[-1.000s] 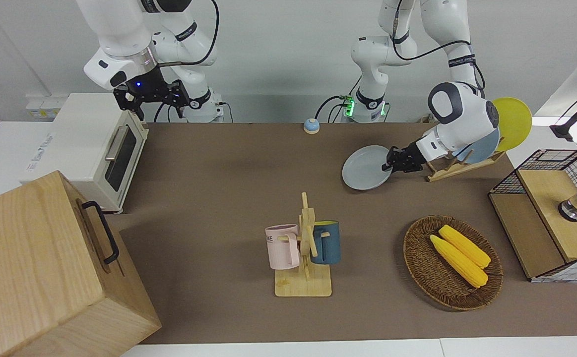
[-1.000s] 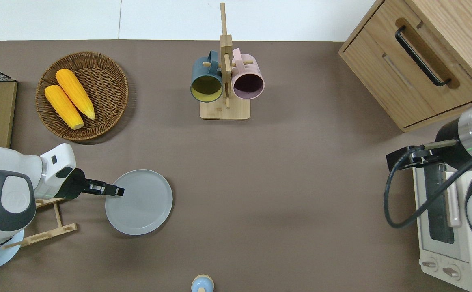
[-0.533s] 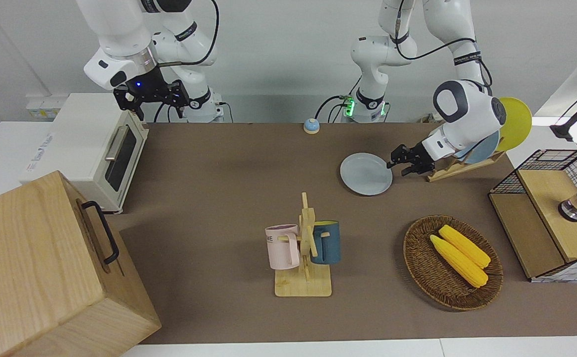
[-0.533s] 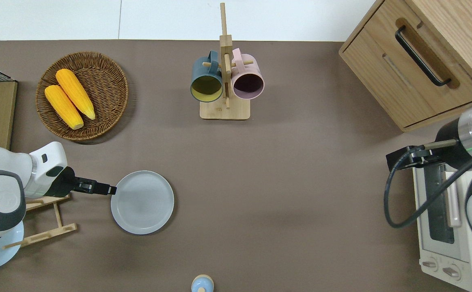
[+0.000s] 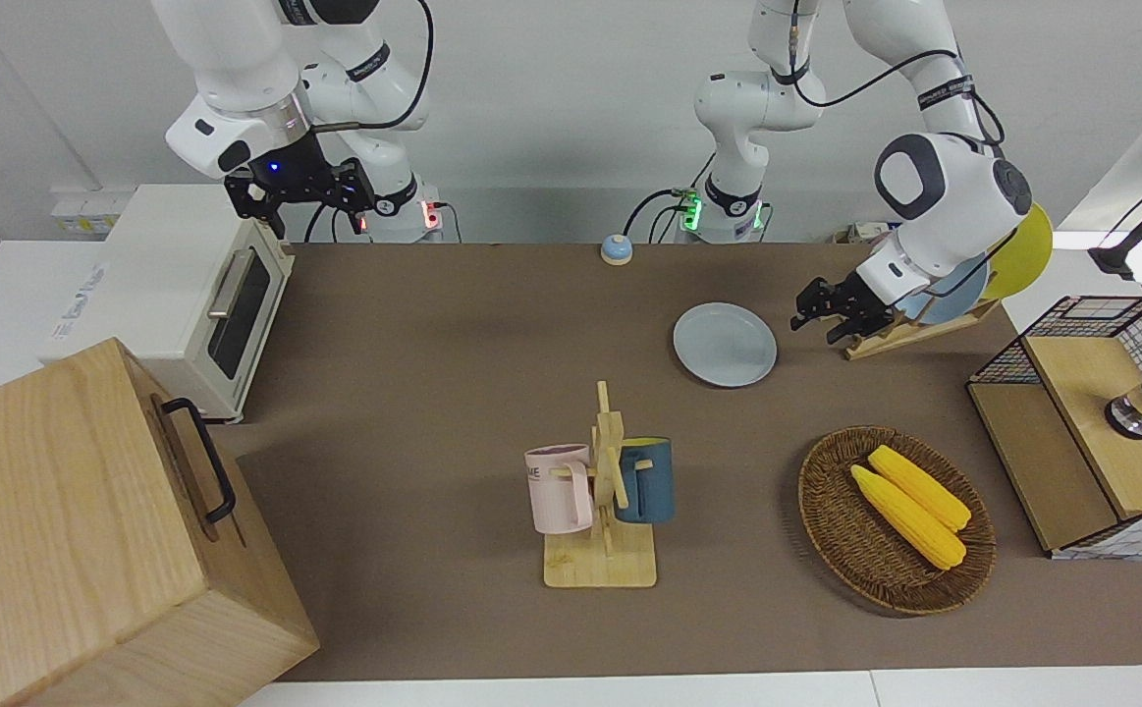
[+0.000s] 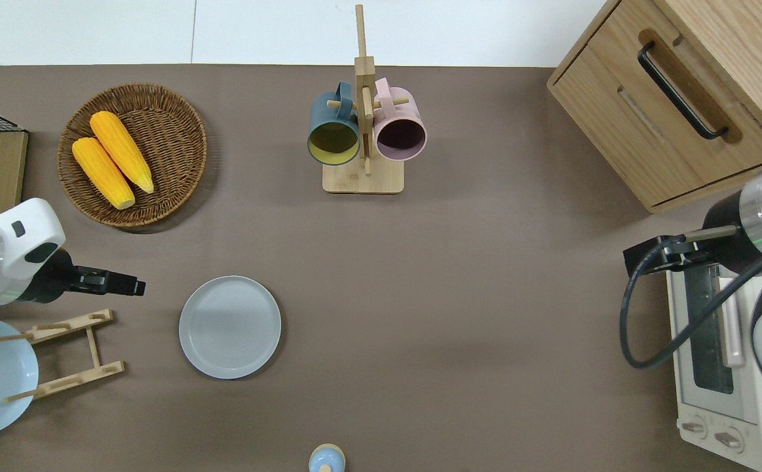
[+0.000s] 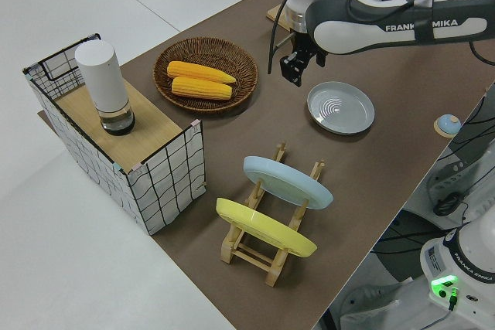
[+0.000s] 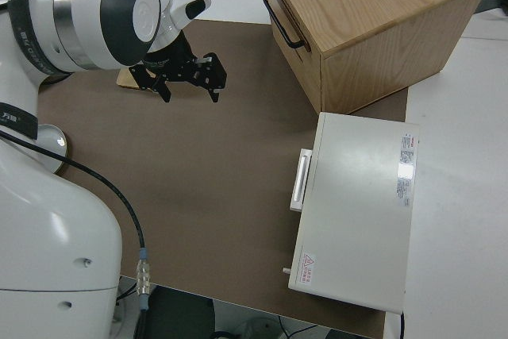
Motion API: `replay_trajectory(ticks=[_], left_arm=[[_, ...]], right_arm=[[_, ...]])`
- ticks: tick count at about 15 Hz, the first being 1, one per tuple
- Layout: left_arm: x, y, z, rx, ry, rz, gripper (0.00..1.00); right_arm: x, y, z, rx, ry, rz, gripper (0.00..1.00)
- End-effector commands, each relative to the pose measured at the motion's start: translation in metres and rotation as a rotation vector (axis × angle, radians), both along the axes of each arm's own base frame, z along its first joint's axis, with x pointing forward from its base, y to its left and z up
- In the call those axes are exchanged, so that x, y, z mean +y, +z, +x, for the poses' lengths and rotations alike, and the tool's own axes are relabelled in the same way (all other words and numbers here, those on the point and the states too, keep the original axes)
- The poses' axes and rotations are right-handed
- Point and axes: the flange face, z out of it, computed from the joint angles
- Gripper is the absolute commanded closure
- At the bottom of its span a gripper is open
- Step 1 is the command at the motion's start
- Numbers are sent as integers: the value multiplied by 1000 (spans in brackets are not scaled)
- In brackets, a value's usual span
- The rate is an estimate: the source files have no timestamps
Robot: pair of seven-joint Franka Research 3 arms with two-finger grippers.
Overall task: Pick gray plate from low plate rack and place it on table with left arm
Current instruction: 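Open the left gripper and withdraw it back toward the robot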
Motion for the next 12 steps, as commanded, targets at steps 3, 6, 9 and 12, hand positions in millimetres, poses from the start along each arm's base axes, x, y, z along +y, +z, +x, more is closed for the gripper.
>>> replay_trajectory(ticks=[3, 6, 9, 12], left_arm=[[-8, 89, 11, -9, 22, 180, 13], [-7, 136, 12, -44, 17, 217, 9], [-16, 160, 12, -77, -6, 264, 9], [-16, 174, 11, -93, -6, 270, 9]], right_arm=[[-2, 4, -2, -1, -14, -9, 17], [-3, 4, -2, 0, -16, -8, 17], [-2, 4, -2, 0, -14, -8, 17], [-2, 3, -2, 2, -14, -8, 17]])
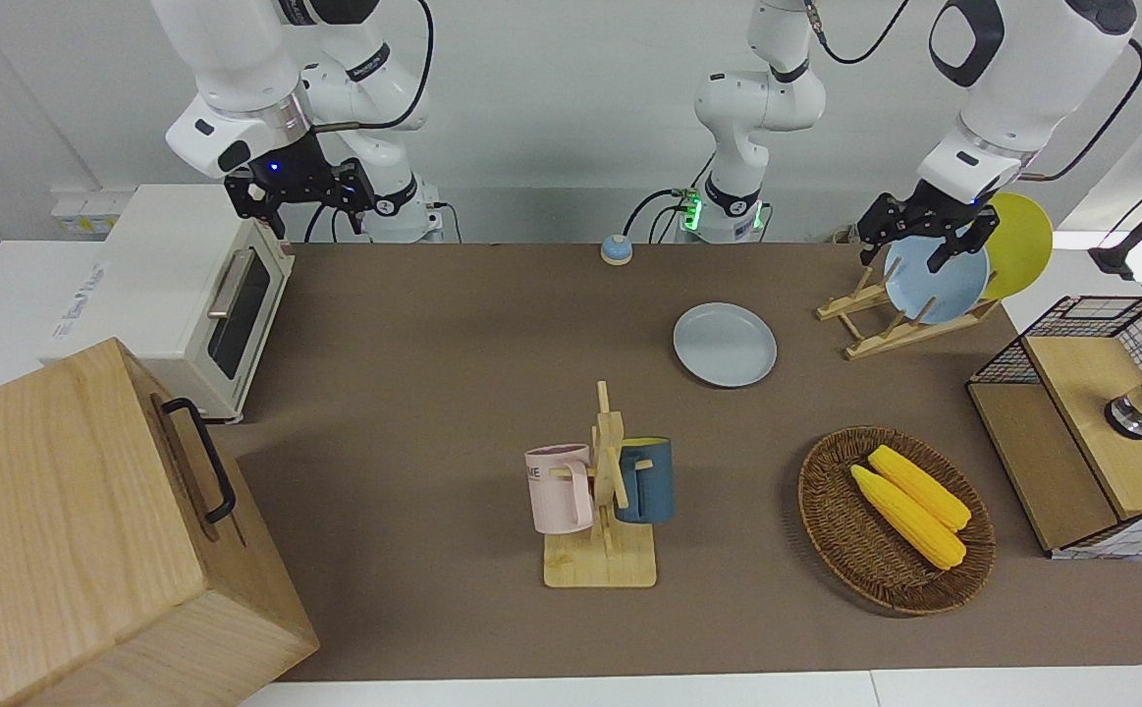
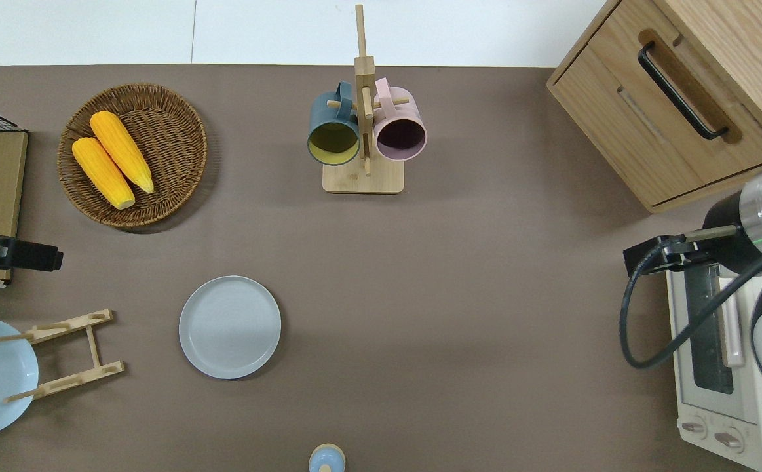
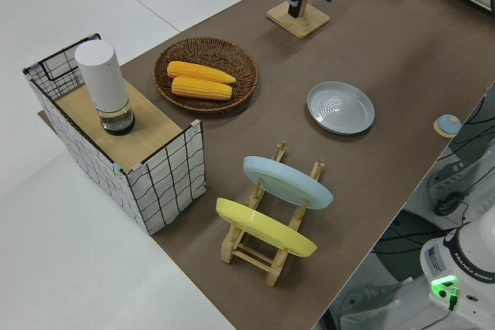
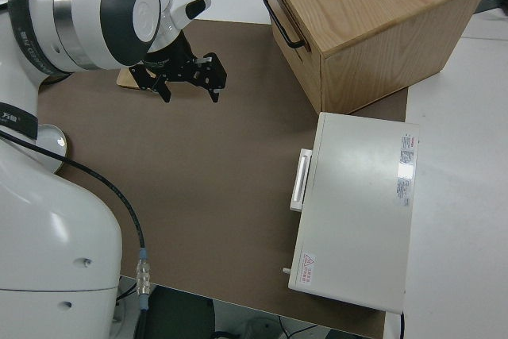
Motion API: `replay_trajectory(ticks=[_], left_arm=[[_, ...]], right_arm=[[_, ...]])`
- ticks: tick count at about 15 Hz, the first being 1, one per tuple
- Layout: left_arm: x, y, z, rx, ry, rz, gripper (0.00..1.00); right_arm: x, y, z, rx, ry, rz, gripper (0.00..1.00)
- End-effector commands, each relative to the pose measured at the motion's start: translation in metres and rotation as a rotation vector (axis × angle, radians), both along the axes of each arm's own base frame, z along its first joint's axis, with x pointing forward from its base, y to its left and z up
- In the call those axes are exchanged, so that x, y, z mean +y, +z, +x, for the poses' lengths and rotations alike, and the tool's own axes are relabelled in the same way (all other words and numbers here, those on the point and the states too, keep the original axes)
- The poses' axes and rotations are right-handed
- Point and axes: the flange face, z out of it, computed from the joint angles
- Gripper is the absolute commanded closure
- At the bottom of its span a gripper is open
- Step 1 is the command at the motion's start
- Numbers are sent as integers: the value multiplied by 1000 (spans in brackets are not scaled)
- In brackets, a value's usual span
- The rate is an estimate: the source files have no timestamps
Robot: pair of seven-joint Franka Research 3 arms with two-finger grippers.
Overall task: Pick gray plate from low plate rack and place it on table with left arm
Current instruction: 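Open the left gripper and withdraw it back toward the robot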
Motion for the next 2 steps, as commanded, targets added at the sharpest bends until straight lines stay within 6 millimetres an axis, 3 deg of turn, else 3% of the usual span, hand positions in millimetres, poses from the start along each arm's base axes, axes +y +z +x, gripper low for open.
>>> replay_trajectory(ticks=[1, 2], left_arm=[[-1, 10, 2, 8, 12, 26, 9], [-2, 10, 2, 9, 12, 23, 9]], right_arm=[[-2, 3, -2, 2, -14, -8, 17], [-3, 3, -2, 2, -16, -8, 17]])
